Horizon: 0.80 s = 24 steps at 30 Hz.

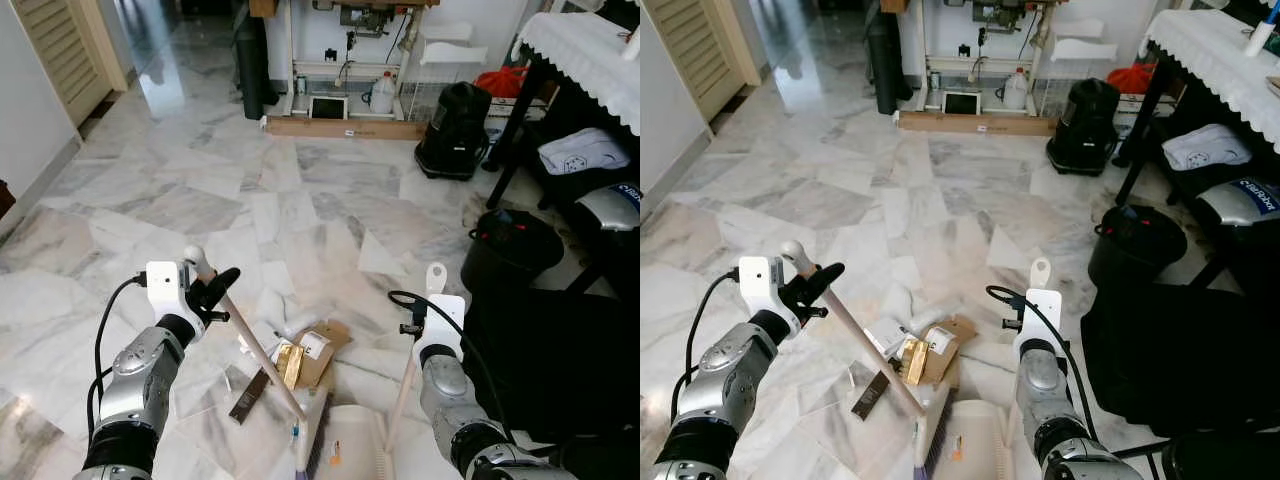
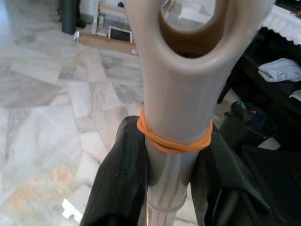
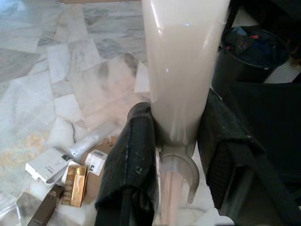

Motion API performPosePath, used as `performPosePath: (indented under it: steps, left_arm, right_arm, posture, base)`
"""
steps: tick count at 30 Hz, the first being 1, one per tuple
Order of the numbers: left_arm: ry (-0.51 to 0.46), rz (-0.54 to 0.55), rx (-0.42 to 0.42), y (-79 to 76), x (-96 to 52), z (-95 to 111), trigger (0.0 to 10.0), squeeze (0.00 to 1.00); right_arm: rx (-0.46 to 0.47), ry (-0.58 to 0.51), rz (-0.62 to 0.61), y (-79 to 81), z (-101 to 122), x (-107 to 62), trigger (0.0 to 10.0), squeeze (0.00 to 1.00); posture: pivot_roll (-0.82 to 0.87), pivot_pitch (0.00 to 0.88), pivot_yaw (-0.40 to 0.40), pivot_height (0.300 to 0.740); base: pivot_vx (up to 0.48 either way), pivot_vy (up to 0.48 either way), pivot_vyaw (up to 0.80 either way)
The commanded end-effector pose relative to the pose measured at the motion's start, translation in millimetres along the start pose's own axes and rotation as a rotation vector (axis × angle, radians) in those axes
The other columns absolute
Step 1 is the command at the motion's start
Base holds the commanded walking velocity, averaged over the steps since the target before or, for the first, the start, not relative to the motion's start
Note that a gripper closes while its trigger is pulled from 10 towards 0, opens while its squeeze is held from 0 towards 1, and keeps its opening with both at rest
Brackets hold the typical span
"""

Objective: Sweep floor

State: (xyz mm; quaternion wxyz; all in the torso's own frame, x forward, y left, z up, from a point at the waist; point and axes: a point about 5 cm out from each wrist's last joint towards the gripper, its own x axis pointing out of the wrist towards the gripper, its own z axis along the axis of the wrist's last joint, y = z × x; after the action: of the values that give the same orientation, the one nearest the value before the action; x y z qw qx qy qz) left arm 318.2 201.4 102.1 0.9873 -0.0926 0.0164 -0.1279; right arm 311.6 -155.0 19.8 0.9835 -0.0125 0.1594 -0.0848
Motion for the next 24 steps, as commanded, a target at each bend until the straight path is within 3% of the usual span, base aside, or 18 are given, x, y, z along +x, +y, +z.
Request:
performPosePath:
  steps: [1,9,14,24]
  left_arm:
    - [-0.079,-0.018,0.059,-2.5,3.4,20.0,10.0,0.00]
    - [-0.091,-0.002,0.158,-0.4,0.4,28.1,10.0,0.00]
    - [-0.035,0.004,0.234,2.1,-1.8,17.7,10.0,0.00]
    - [0.093,-0.050,0.331,-3.7,-6.9,-5.9,10.0,0.00]
  right_arm:
    - [-0.009,0.039,-0.006,-1.6,-8.0,-2.3,10.0,0.00]
    - [-0.029,0.028,-0.062,-7.7,-8.1,-2.5,10.0,0.00]
    - [-0.047,0.000,-0.120,-16.0,-4.2,-1.3,10.0,0.00]
    - [-0.057,-0.013,-0.136,-17.9,-1.0,-0.1,10.0,0.00]
  posture:
    - [0.07,0.078,-0.036,0.740]
    - [0.07,0.082,-0.035,0.740]
    - [0.07,0.085,-0.034,0.740]
    - [0.06,0.095,-0.036,0.740]
  base:
    - [0.000,0.000,0.00]
    - [0.000,0.000,0.00]
    - [0.000,0.000,0.00]
    - [0.000,0.000,0.00]
